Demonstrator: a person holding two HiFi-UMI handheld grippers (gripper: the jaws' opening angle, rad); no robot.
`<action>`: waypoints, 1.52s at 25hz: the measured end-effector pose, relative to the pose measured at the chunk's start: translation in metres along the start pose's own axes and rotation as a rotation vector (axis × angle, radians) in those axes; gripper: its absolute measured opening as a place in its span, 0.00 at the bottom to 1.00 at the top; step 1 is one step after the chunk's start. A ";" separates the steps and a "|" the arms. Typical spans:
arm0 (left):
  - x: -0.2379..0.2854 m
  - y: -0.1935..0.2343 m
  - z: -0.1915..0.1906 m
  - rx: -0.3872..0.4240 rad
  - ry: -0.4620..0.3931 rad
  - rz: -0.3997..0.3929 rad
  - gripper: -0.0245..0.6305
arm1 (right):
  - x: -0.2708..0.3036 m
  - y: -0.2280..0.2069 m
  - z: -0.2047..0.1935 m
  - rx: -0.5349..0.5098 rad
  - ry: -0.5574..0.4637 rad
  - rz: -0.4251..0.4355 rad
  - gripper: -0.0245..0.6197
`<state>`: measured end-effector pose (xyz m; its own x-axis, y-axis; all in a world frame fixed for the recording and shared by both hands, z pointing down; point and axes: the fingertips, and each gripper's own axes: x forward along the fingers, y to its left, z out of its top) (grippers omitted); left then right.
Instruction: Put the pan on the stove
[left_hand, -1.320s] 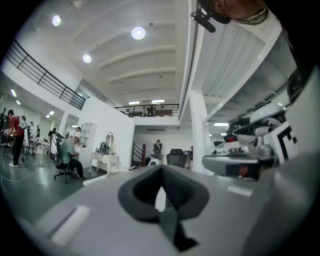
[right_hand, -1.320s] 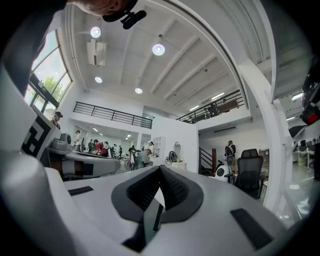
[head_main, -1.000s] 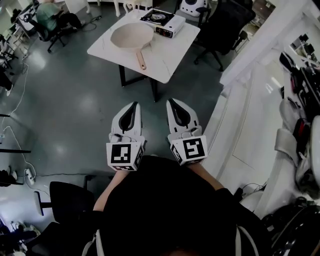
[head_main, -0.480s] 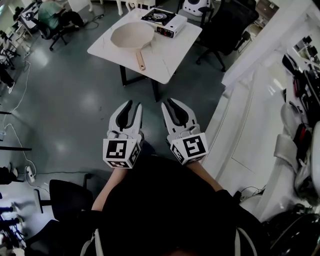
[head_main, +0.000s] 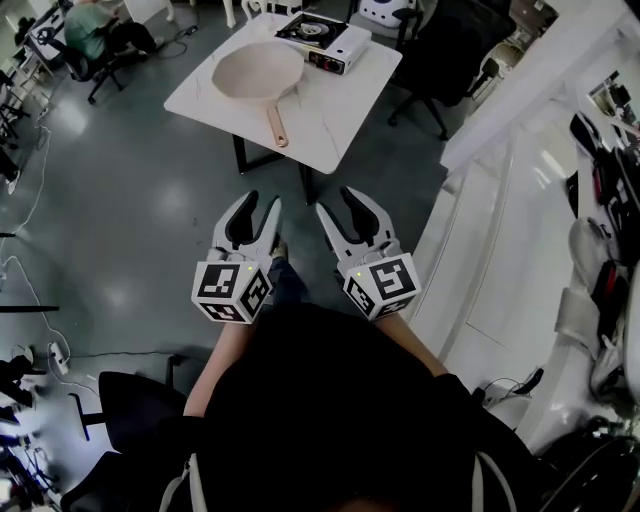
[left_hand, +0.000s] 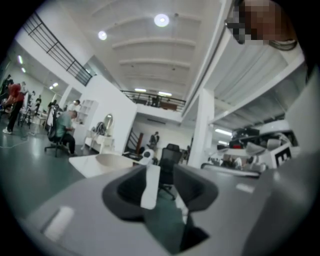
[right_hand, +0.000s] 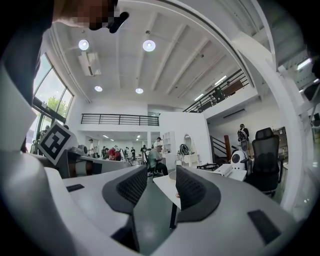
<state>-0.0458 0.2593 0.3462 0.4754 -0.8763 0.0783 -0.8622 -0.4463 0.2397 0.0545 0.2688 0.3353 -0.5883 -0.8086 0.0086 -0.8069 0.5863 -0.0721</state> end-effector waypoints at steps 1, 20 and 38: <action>0.006 0.005 -0.001 -0.004 0.004 -0.003 0.28 | 0.008 -0.003 -0.002 0.007 0.006 0.002 0.27; 0.196 0.147 0.000 -0.062 0.158 -0.144 0.30 | 0.222 -0.085 -0.049 0.059 0.170 -0.015 0.27; 0.280 0.205 -0.079 -0.295 0.424 -0.255 0.37 | 0.287 -0.113 -0.129 0.173 0.406 0.010 0.27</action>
<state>-0.0757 -0.0632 0.4934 0.7431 -0.5707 0.3494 -0.6545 -0.5115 0.5568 -0.0297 -0.0230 0.4749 -0.5972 -0.6975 0.3960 -0.8005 0.5493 -0.2399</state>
